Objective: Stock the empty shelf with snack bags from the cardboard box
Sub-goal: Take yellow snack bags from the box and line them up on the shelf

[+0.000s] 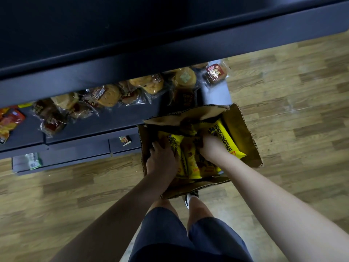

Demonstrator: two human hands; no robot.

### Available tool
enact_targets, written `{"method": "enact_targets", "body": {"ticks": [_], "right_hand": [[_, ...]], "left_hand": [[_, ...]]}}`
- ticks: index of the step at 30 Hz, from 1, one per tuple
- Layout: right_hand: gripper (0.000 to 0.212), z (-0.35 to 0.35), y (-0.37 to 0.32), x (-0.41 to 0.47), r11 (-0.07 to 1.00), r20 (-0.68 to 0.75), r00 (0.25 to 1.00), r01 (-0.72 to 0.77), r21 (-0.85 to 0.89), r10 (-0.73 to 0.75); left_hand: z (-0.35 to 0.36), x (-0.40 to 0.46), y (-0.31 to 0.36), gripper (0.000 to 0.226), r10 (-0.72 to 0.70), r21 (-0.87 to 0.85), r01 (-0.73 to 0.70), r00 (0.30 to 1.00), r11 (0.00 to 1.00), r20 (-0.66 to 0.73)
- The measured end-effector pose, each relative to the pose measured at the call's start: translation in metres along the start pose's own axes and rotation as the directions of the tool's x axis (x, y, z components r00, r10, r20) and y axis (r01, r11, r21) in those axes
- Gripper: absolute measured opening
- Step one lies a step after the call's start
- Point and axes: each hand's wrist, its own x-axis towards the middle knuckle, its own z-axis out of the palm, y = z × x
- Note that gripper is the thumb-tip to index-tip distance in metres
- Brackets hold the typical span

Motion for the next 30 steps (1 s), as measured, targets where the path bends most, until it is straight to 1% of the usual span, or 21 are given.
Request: {"method": "enact_targets", "body": {"ticks": [2, 4, 6, 8, 11, 13, 18, 22, 26, 28, 30], "right_hand": [[0.046, 0.003, -0.003, 0.0, 0.998, 0.043, 0.999, 0.008, -0.064, -0.006], [0.062, 0.009, -0.006, 0.001, 0.992, 0.094, 0.996, 0.006, -0.127, 0.007], [0.078, 0.019, -0.009, 0.002, 0.976, 0.146, 0.989, -0.002, -0.218, 0.035], [0.085, 0.028, -0.011, 0.001, 0.963, 0.158, 0.985, -0.021, -0.268, 0.065], [0.077, 0.039, -0.016, 0.0, 0.976, 0.132, 0.986, -0.077, -0.205, 0.106], [0.074, 0.041, -0.021, 0.001, 0.977, 0.122, 0.985, -0.099, -0.19, 0.123], [0.076, 0.041, -0.027, 0.005, 0.967, 0.082, 0.984, -0.135, -0.214, 0.155], [0.064, 0.037, -0.023, 0.008, 0.97, 0.071, 0.987, -0.129, -0.205, 0.147], [0.07, 0.027, -0.018, 0.01, 0.972, 0.11, 0.985, -0.109, -0.208, 0.134], [0.067, 0.022, -0.018, 0.011, 0.973, 0.148, 0.981, -0.09, -0.213, 0.123], [0.065, 0.014, -0.019, 0.009, 0.978, 0.151, 0.983, -0.074, -0.194, 0.104]], "left_hand": [[0.003, 0.001, -0.001, 0.063, 0.012, 0.023, -0.011, 0.999, 1.0, -0.034], [0.007, 0.003, -0.002, 0.063, 0.082, 0.065, -0.079, 0.995, 0.995, -0.052], [0.01, 0.003, -0.004, 0.065, 0.177, 0.118, -0.171, 0.984, 0.978, -0.037], [0.013, 0.005, -0.005, 0.066, 0.209, 0.109, -0.208, 0.978, 0.972, 0.002], [0.012, 0.013, -0.004, 0.062, 0.191, 0.032, -0.193, 0.98, 0.981, 0.054], [0.01, 0.018, -0.003, 0.064, 0.178, 0.019, -0.181, 0.98, 0.983, 0.091], [0.001, 0.026, 0.005, 0.073, 0.142, 0.112, -0.162, 0.976, 0.98, 0.167], [-0.003, 0.031, 0.013, 0.074, 0.128, 0.139, -0.154, 0.975, 0.978, 0.181], [-0.004, 0.035, 0.017, 0.075, 0.119, 0.131, -0.141, 0.979, 0.981, 0.165], [-0.004, 0.035, 0.017, 0.075, 0.113, 0.138, -0.137, 0.979, 0.981, 0.169], [-0.003, 0.034, 0.017, 0.077, 0.102, 0.161, -0.13, 0.98, 0.978, 0.17]]}}
